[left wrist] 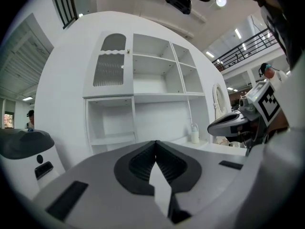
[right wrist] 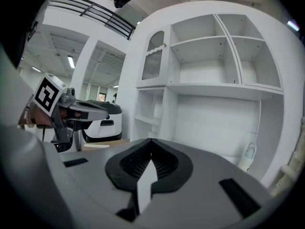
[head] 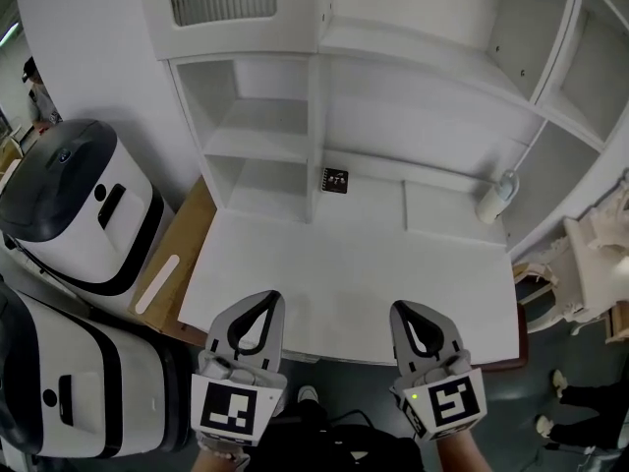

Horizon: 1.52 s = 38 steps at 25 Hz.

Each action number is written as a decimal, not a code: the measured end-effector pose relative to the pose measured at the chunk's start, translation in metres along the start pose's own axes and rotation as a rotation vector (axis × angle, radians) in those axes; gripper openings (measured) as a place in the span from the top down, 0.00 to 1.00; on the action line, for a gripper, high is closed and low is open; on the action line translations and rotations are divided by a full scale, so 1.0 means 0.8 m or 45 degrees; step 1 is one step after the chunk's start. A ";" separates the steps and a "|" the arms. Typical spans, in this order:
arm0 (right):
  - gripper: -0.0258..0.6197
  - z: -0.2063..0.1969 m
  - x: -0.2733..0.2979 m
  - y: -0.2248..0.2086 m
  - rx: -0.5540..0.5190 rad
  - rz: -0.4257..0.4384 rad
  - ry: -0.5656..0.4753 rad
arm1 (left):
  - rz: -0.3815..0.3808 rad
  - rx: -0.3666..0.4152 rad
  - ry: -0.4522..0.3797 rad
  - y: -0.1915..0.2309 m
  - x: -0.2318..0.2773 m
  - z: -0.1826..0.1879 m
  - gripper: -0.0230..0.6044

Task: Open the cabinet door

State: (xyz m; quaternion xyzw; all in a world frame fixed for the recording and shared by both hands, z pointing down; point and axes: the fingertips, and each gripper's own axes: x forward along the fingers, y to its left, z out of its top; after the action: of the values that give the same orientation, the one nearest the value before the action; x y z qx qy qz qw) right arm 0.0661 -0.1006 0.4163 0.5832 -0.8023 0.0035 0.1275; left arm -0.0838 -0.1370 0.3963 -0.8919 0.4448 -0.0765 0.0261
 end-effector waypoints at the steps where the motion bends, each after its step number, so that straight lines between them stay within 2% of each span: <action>1: 0.96 0.002 0.007 0.001 -0.003 -0.003 0.001 | -0.006 -0.002 -0.001 0.006 0.004 -0.001 0.96; 9: 0.96 0.021 0.044 0.007 -0.017 -0.057 0.019 | -0.050 -0.024 -0.014 0.038 0.020 -0.008 0.96; 19: 0.96 0.022 0.054 0.006 -0.031 -0.046 0.028 | -0.065 -0.044 -0.021 0.047 0.027 -0.008 0.96; 28: 0.96 0.029 0.075 -0.002 -0.043 0.028 0.017 | 0.002 -0.040 -0.033 0.056 0.036 -0.002 0.96; 38: 0.96 0.050 0.098 -0.039 -0.054 0.120 -0.037 | 0.104 -0.013 -0.028 0.055 0.058 0.017 0.96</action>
State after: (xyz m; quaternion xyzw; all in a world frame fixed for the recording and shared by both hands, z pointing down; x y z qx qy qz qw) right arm 0.0646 -0.1904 0.3892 0.5420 -0.8304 -0.0160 0.1277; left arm -0.0892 -0.2009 0.3832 -0.8739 0.4810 -0.0633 0.0297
